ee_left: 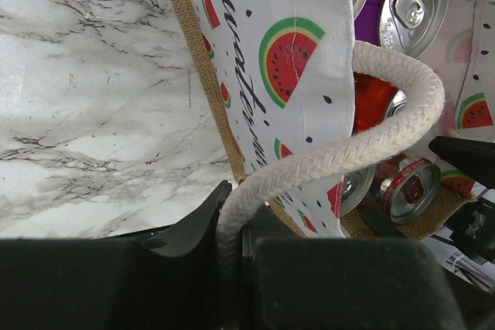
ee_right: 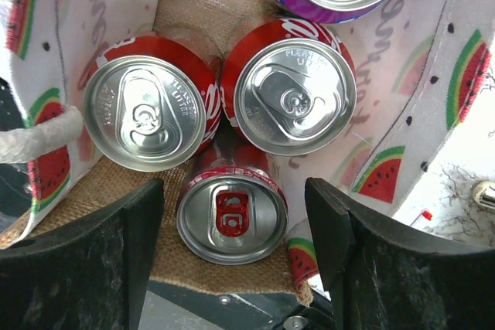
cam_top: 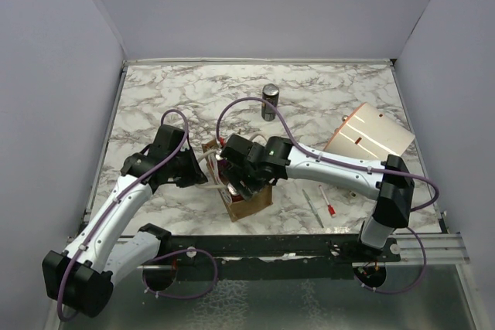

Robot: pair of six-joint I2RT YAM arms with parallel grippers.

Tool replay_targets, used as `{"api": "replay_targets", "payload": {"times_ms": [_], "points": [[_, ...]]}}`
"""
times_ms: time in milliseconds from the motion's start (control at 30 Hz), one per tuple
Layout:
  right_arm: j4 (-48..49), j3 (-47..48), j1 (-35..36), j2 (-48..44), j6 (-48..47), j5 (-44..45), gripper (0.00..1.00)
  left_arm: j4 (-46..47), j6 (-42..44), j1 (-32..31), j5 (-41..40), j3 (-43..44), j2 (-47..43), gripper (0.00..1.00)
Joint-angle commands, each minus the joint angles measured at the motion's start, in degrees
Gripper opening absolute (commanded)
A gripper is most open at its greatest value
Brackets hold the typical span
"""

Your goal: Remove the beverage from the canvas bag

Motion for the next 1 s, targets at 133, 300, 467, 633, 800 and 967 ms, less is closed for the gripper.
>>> {"api": "replay_targets", "payload": {"times_ms": [133,300,467,633,800,967], "points": [[-0.4,-4.2,0.0,1.6,1.7,2.6,0.75,0.7,1.2,0.0,1.0,1.0,1.2,0.00],[1.7,-4.8,0.0,2.9,1.6,2.4,0.74,0.3,1.9,0.0,1.1,1.3,1.7,0.00],[1.9,-4.3,0.0,4.7,1.5,2.8,0.74,-0.3,2.4,-0.1,0.8,1.7,1.4,0.00],[2.1,-4.3,0.0,5.1,1.9,2.1,0.74,-1.1,2.8,0.0,0.5,2.0,1.2,0.00],[1.1,-3.2,0.0,4.7,2.3,1.9,0.71,-1.7,3.4,0.0,0.3,2.3,0.9,0.00],[-0.5,-1.3,0.0,3.4,2.4,1.7,0.63,-1.8,3.7,-0.1,0.3,2.2,0.9,0.00]]}}
